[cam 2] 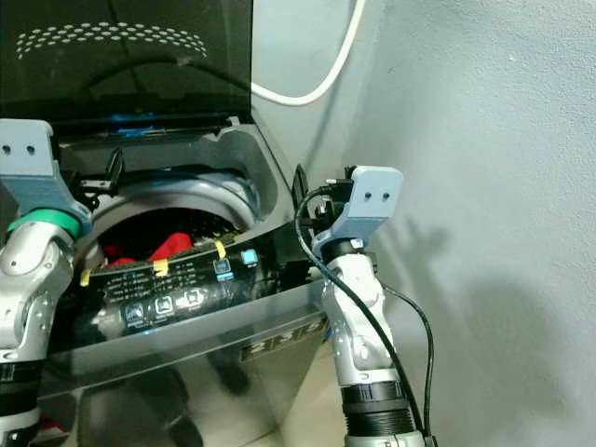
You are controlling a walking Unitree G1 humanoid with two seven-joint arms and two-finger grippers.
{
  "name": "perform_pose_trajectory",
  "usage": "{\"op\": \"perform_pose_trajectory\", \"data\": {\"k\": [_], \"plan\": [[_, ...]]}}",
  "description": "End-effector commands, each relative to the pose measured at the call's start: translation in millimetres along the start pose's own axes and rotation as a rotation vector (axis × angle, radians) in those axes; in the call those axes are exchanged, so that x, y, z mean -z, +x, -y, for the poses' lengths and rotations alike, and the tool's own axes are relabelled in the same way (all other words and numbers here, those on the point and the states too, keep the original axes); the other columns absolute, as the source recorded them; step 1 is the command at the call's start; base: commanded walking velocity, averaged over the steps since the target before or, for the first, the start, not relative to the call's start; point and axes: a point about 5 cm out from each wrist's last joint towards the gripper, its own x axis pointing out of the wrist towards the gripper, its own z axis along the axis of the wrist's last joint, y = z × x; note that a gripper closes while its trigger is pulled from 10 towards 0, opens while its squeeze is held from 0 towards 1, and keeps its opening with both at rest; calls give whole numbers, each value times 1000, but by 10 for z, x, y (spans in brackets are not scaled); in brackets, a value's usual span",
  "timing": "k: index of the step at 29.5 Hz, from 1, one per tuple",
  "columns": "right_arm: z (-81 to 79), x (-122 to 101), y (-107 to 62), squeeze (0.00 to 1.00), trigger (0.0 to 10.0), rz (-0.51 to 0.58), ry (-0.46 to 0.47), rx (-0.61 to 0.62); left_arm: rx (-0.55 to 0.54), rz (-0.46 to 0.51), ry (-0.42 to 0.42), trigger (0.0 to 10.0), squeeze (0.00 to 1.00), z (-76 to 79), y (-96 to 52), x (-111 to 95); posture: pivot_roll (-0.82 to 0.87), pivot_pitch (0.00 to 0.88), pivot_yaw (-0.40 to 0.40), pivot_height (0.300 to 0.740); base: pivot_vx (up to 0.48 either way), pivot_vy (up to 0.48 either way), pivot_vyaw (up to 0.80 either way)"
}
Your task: Clothes washing
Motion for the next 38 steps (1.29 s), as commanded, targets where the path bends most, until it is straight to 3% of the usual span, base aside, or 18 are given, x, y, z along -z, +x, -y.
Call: {"op": "perform_pose_trajectory", "data": {"k": [1,14,38], "plan": [[29,13,-4,0,10000,-2,-9,10,6,0,9,10000,0,21,5,21,141,0,-8,740,0,0,0],[27,16,0,0,10000,-1,-11,12,1,1,10,10000,0,16,13,20,144,0,-6,740,0,0,0],[14,30,-11,0,10000,-7,-13,10,-2,-4,13,10000,0,11,12,29,145,0,-5,740,-282,0,0]]}}
